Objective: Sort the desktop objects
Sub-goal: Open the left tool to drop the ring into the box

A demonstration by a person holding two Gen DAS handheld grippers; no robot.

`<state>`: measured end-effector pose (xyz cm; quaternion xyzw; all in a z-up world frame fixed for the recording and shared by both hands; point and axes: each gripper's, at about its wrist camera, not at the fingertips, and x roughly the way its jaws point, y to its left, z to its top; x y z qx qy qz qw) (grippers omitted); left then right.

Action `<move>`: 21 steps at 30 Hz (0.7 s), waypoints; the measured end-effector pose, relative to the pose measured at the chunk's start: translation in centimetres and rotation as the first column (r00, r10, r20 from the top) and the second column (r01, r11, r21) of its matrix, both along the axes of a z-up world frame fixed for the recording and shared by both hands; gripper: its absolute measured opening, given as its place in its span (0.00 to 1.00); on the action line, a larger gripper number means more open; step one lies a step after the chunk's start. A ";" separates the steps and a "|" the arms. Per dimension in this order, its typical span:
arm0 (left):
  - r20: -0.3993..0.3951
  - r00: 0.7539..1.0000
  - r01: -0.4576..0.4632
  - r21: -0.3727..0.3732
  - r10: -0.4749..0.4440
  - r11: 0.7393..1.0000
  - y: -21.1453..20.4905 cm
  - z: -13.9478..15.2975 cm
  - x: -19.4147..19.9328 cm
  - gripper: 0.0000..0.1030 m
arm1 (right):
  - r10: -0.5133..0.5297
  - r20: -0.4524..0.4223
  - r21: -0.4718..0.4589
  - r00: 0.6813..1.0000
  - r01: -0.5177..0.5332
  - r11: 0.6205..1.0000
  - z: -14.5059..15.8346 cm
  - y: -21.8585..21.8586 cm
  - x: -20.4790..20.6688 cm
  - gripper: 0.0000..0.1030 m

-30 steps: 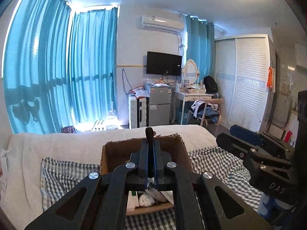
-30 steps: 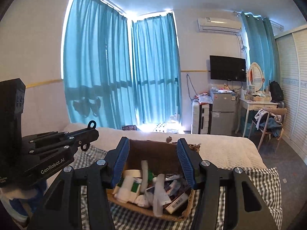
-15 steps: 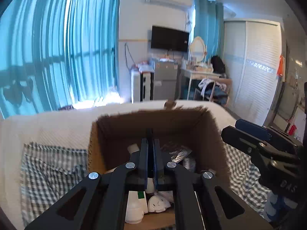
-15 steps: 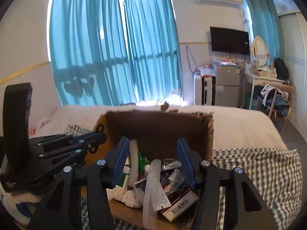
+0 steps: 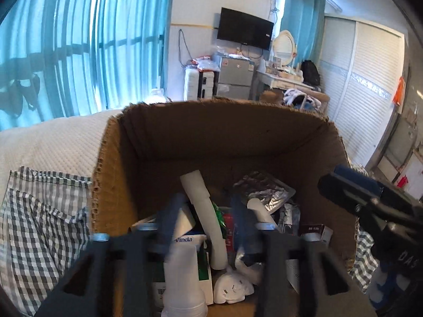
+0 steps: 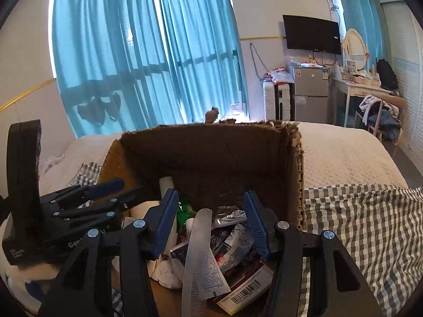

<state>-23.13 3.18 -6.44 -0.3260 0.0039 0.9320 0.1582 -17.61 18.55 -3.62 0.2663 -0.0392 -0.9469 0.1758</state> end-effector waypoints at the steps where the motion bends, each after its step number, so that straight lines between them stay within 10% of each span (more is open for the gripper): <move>1: -0.007 1.000 -0.007 0.003 0.007 1.000 -0.1 0.2 0.2 0.52 | 0.000 -0.011 -0.007 1.000 0.000 1.000 0.4 0.0 0.3 0.52; 8: -0.079 0.997 -0.027 -0.015 0.026 1.000 -0.7 3.4 2.1 0.56 | -0.030 -0.094 -0.018 0.995 0.028 0.999 4.1 0.7 4.1 0.58; 13: -0.188 0.981 -0.056 -0.002 0.055 0.998 -1.5 7.0 5.9 0.90 | -0.047 -0.164 -0.023 0.985 0.044 0.999 7.2 1.1 7.7 0.64; 21: -0.339 0.933 -0.118 0.038 0.124 0.992 -3.4 12.8 12.8 1.00 | -0.053 -0.293 -0.035 0.955 0.045 0.998 12.5 1.2 14.8 0.78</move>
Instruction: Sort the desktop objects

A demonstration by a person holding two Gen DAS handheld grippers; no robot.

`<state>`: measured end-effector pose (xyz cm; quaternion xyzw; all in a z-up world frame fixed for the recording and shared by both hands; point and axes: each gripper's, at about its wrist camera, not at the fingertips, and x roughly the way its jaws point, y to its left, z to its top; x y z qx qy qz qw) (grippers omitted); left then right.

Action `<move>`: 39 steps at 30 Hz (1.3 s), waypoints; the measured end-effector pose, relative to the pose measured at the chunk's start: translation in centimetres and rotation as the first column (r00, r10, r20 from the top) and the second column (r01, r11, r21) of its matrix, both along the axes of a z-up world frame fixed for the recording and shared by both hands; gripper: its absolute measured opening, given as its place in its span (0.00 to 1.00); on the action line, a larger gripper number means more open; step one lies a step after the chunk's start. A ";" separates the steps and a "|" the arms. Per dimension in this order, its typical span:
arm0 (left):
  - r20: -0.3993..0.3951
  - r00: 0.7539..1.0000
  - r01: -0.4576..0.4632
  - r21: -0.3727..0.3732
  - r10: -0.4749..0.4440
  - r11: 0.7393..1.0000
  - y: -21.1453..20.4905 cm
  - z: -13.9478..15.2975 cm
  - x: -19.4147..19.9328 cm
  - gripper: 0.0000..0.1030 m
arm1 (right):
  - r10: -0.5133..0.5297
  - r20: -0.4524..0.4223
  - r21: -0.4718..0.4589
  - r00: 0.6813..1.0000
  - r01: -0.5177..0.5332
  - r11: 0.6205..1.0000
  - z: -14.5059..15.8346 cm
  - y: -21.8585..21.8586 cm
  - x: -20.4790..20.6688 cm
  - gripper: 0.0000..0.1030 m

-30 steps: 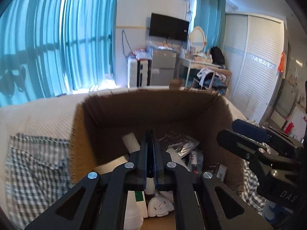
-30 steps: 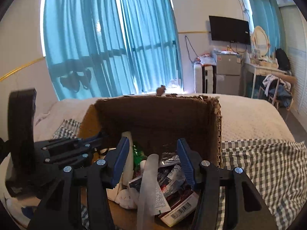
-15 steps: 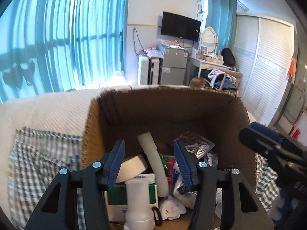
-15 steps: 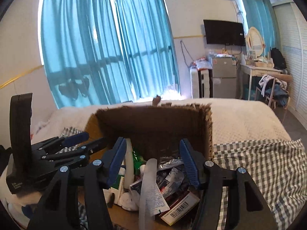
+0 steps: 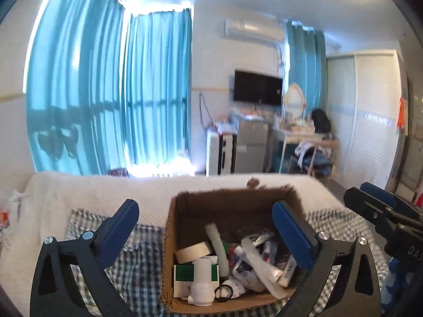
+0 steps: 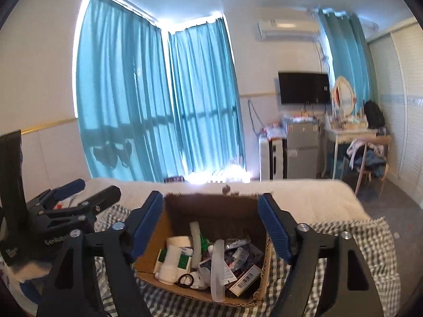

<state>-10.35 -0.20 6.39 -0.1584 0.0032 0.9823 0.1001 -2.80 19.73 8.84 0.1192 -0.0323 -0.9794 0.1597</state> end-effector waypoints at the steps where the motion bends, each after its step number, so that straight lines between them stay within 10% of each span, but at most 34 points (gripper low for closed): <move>1: -0.019 1.000 0.003 0.009 -0.003 1.000 -0.2 0.9 1.1 1.00 | -0.002 -0.013 0.002 1.000 0.002 1.000 0.3 0.1 0.9 0.81; 18: -0.038 0.999 -0.012 -0.018 0.011 1.000 -1.6 2.1 10.6 1.00 | -0.006 0.017 0.049 1.000 0.005 0.999 -1.6 0.0 9.2 0.96; 39: 0.162 0.986 -0.042 0.034 0.036 0.999 -3.2 -7.5 7.1 1.00 | -0.062 0.218 0.060 0.974 0.050 0.997 -11.9 2.2 3.9 0.96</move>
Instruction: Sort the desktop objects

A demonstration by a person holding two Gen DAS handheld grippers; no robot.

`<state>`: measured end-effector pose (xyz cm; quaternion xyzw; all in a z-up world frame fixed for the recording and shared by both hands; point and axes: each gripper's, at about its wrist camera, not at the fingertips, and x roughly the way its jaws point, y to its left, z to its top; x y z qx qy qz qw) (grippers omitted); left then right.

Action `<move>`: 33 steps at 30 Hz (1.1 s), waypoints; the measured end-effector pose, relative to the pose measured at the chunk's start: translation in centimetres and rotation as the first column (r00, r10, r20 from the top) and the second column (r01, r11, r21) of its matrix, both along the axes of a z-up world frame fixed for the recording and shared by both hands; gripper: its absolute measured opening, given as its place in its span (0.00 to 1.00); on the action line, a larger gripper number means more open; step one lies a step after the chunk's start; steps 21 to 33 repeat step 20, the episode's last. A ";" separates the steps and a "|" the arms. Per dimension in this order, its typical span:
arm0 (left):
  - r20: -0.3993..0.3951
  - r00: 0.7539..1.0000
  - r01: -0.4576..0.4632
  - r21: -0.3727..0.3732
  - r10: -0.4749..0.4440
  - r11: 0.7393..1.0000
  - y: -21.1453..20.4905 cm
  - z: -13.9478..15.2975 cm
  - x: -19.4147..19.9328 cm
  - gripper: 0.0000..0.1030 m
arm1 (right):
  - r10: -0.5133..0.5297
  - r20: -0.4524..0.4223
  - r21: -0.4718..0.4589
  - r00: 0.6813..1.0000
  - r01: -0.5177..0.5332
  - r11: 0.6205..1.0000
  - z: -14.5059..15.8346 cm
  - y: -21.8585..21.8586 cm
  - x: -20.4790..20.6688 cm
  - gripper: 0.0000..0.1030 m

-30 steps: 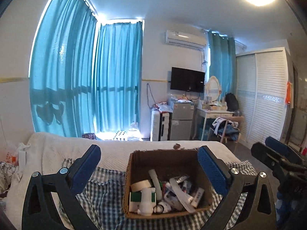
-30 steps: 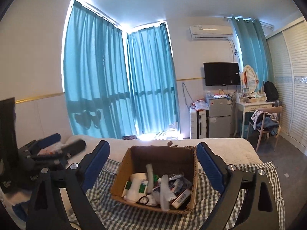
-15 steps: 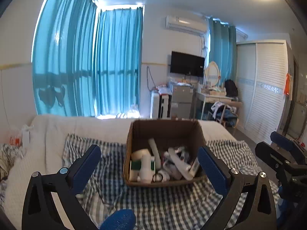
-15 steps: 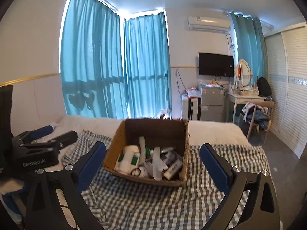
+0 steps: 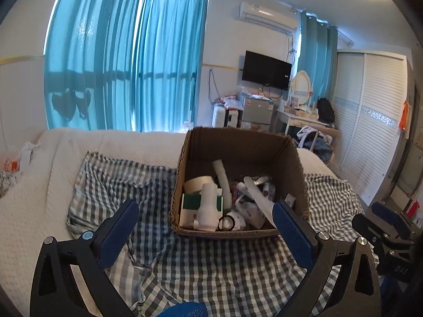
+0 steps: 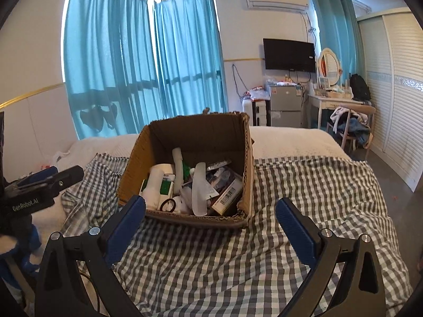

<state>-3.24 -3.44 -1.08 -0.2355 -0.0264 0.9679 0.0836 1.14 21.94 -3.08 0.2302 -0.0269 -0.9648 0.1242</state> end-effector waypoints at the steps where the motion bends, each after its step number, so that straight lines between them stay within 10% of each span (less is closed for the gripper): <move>1: 0.003 1.000 0.000 -0.007 0.000 1.000 0.1 -0.2 -0.2 1.00 | 0.003 0.004 0.001 1.000 -0.003 1.000 -0.1 -0.1 -0.1 0.96; 33: 0.020 0.999 0.030 -0.058 -0.029 0.998 1.7 -1.6 -0.1 1.00 | 0.007 0.021 0.017 1.000 -0.008 1.000 -0.4 -0.8 -0.1 0.96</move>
